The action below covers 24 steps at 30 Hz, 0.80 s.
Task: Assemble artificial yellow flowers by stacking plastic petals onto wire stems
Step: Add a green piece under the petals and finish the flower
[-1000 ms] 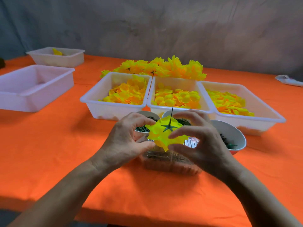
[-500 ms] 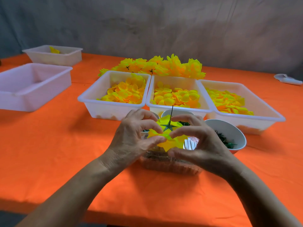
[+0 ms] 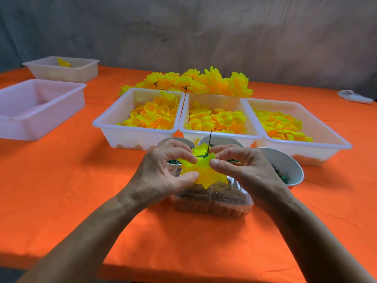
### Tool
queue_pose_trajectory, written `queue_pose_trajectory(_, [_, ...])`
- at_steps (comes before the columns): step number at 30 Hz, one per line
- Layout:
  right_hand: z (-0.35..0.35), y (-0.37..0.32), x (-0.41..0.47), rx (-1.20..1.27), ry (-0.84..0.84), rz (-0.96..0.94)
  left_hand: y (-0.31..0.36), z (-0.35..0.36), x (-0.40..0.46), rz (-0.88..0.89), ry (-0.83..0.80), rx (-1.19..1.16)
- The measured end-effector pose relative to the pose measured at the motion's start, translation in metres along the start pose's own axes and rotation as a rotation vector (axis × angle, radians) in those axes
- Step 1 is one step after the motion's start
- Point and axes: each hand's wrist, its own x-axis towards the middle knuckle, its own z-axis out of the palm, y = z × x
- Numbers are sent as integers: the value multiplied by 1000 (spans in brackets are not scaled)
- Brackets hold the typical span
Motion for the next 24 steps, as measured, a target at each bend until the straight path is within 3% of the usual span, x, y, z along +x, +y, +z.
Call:
queue_pose_trajectory(7, [-9, -1, -12, -349, -193, -120, -2, -3, 5, -12, -14, 8])
queue_pose_trajectory(13, [-11, -7, 8, -93, 125, -178, 5, 2, 20, -13, 109, -56])
queue_pose_trajectory(18, [6, 6, 19, -135, 97, -114, 3, 15, 25, -21, 51, -6])
queue_pose_trajectory(21, [4, 15, 20, -62, 76, -158, -4, 15, 25, 10, 67, -14])
queue_pose_trajectory(24, [5, 27, 22, -190, 135, -285, -10, 20, 24, 95, 116, 51])
